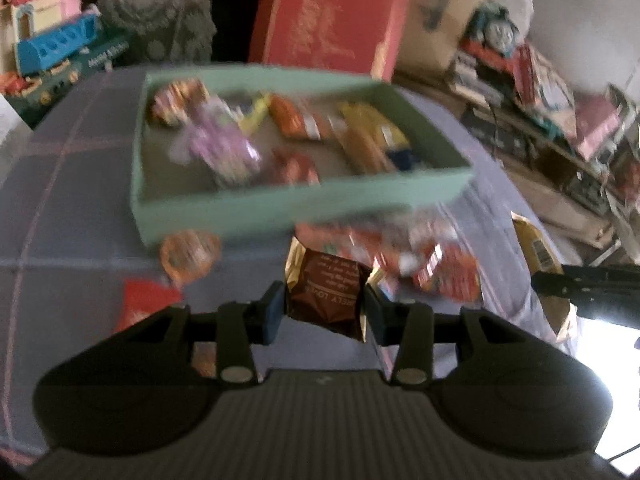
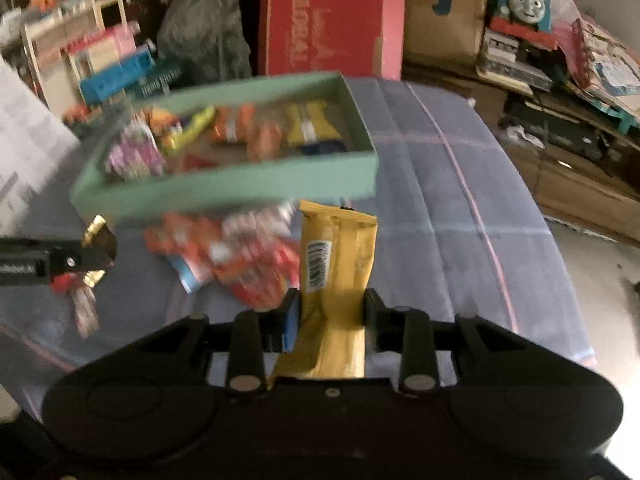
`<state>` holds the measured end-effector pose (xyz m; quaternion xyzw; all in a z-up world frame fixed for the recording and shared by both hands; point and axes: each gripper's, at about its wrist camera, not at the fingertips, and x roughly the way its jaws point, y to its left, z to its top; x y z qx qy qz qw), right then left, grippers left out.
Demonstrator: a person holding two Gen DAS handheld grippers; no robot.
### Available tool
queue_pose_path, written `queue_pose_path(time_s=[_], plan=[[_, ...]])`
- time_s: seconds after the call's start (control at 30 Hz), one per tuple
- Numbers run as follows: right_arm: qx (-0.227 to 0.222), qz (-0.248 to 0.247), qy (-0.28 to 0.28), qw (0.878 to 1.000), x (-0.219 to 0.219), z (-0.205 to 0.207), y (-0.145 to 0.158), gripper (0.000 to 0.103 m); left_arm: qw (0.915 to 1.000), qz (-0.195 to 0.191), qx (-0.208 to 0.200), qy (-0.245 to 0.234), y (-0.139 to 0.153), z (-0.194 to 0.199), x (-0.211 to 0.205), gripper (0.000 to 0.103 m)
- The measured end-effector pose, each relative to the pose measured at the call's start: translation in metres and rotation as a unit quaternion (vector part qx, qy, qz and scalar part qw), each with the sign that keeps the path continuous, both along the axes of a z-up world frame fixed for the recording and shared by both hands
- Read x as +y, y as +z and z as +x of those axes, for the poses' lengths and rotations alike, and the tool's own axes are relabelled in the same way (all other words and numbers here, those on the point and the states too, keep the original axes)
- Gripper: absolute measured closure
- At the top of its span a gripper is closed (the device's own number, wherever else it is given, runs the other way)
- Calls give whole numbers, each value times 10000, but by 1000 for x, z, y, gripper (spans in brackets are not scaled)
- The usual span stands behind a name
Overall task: Organize snacks
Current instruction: 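Lower both packets into the green box and open both tools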
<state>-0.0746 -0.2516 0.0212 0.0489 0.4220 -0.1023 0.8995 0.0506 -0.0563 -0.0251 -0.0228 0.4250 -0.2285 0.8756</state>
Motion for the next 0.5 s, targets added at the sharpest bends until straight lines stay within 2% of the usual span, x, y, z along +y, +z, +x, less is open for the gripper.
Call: queue_pose_path(time_s=[0.1, 0.23, 0.37, 0.5], plan=[[-206, 334, 149, 9991, 4, 26, 14, 71, 9995, 35, -250, 199, 16, 19, 12, 61], [-408, 537, 479, 9966, 16, 70, 28, 70, 9975, 73, -529, 468, 37, 53, 30, 61], [-481, 566, 772, 9942, 33, 122, 32, 70, 9959, 50, -588, 692, 48, 90, 40, 61], [-483, 603, 937, 9926, 43, 163, 29, 70, 9950, 100, -525, 841, 47, 124, 43, 61]])
